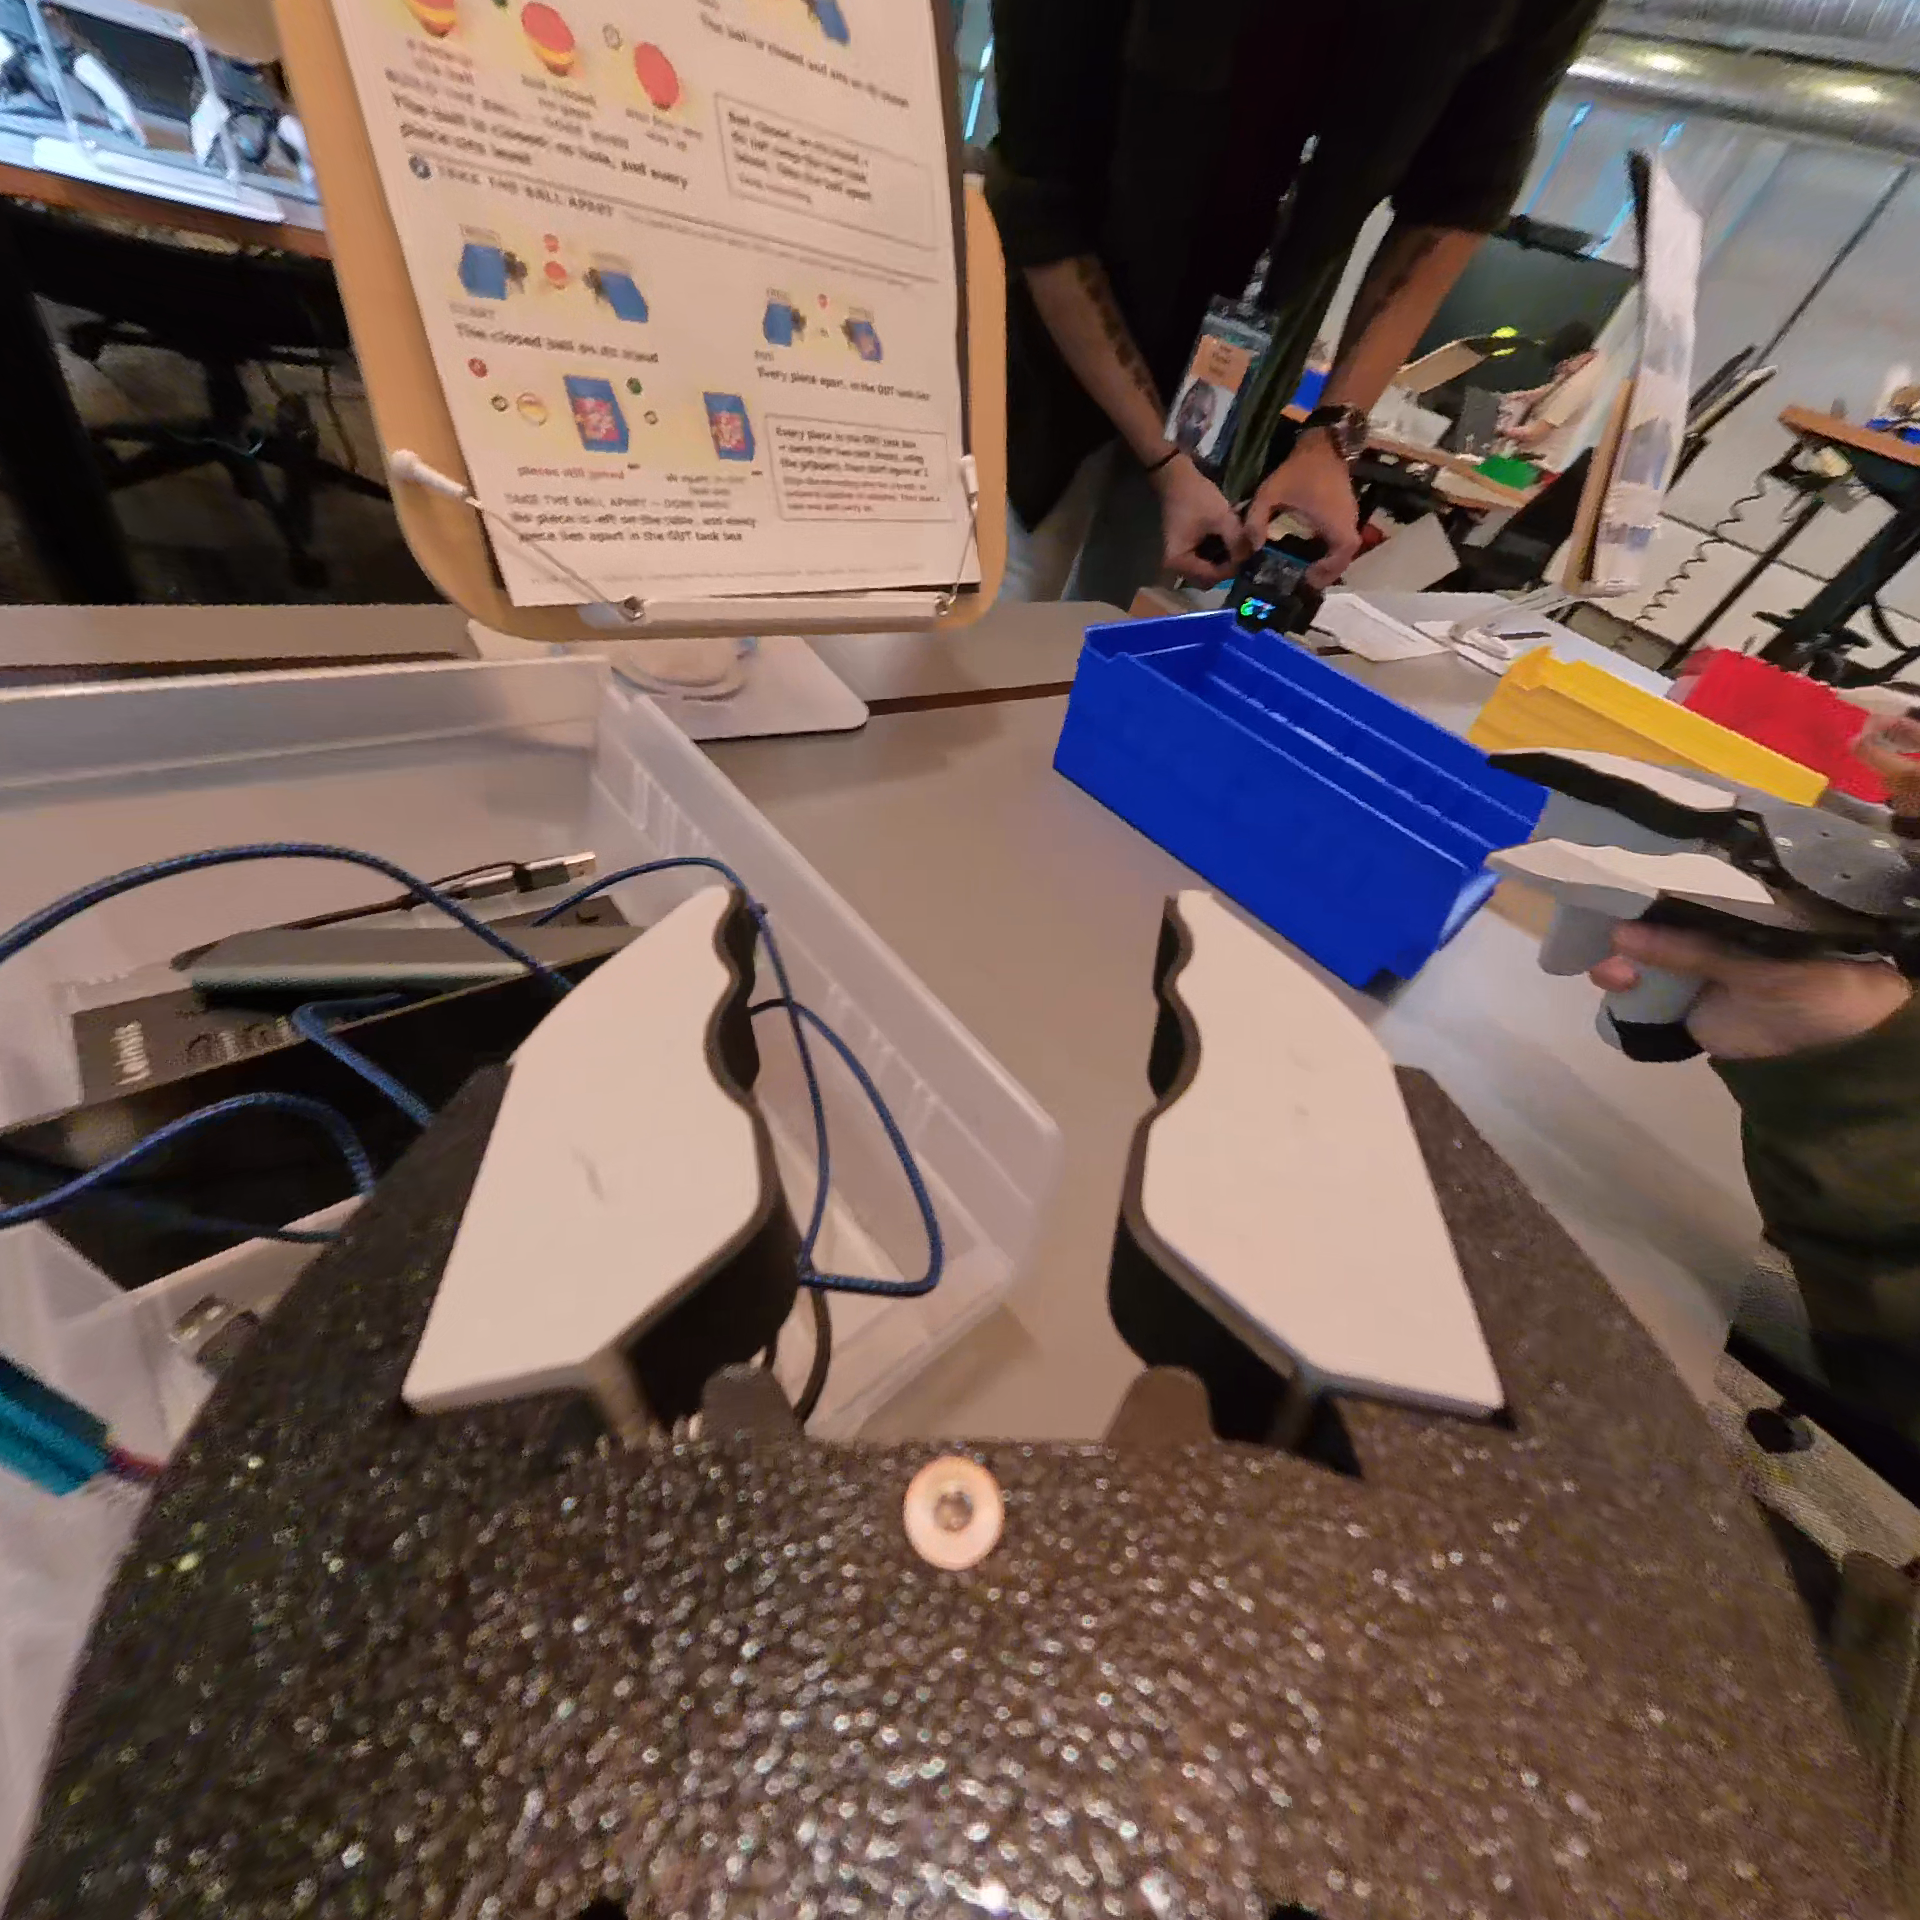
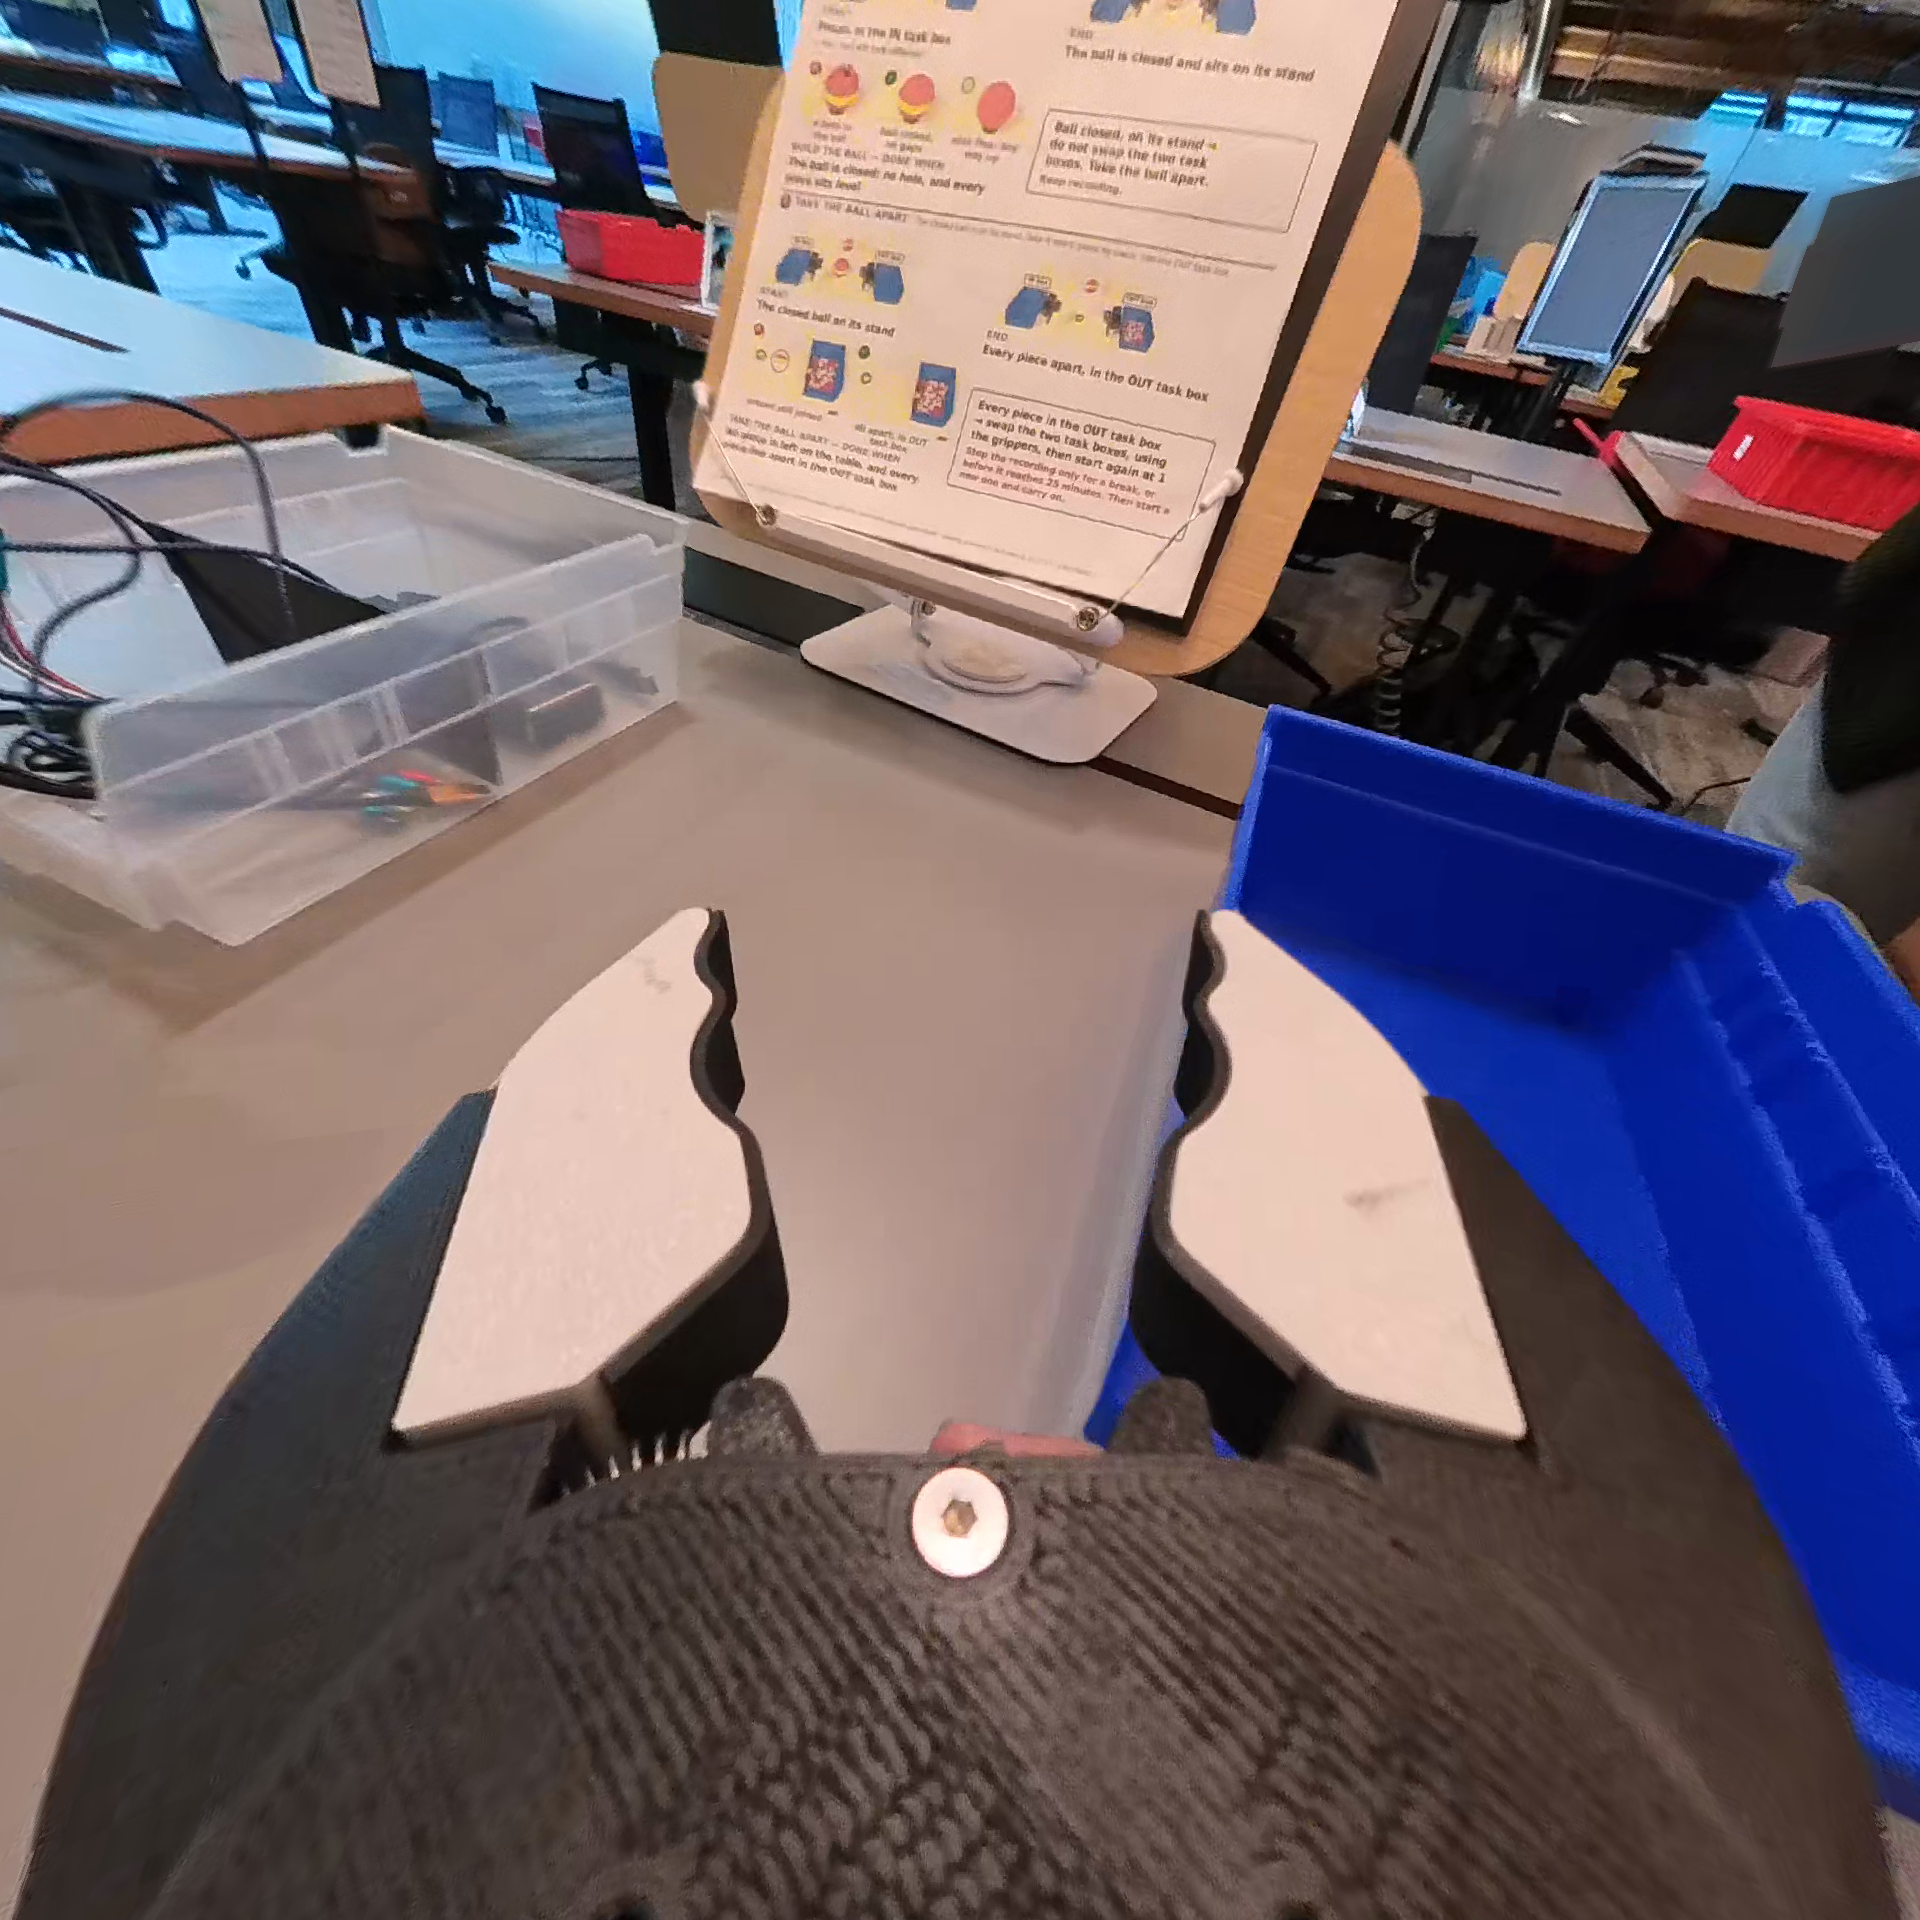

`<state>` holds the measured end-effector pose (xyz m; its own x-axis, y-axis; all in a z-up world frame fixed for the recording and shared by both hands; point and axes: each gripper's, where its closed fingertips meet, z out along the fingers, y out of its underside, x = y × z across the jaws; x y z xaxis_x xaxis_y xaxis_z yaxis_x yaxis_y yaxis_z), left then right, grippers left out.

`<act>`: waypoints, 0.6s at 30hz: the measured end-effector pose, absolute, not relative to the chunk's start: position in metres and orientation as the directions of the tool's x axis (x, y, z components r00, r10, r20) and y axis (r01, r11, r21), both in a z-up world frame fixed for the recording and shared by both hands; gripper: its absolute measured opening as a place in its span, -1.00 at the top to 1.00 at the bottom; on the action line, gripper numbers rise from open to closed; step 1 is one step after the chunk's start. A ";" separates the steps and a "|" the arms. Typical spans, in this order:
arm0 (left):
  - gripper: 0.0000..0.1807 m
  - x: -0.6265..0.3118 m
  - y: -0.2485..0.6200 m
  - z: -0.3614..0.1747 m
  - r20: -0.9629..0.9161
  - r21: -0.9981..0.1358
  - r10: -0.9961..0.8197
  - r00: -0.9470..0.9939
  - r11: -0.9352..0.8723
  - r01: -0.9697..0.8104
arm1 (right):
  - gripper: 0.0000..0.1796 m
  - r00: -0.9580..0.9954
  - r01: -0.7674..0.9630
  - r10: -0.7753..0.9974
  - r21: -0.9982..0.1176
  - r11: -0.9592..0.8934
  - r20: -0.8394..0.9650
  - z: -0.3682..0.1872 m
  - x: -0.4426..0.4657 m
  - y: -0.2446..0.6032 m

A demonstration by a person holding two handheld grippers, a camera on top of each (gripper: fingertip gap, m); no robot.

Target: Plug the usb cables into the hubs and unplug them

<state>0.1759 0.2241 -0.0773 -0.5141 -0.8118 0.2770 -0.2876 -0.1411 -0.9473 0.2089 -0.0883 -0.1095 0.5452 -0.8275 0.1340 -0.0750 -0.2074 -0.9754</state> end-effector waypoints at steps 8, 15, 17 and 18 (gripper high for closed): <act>0.18 0.180 0.213 -0.084 0.248 -0.950 -0.824 -0.509 -0.106 -0.293 | 0.07 0.475 -0.125 -0.872 -0.971 -0.203 0.121 -0.113 0.209 -0.119; 0.19 0.188 0.206 -0.106 0.217 -0.943 -0.839 -0.499 -0.048 -0.330 | -0.01 0.456 -0.145 -0.888 -0.979 -0.140 0.059 -0.115 0.238 -0.118; 0.18 0.190 0.202 -0.112 0.204 -0.937 -0.845 -0.494 -0.022 -0.349 | 0.00 0.483 -0.138 -0.875 -0.983 -0.119 0.038 -0.111 0.247 -0.106; 0.18 0.190 0.200 -0.112 0.198 -0.937 -0.848 -0.491 -0.016 -0.350 | 0.01 0.503 -0.129 -0.863 -0.985 -0.115 0.035 -0.109 0.252 -0.099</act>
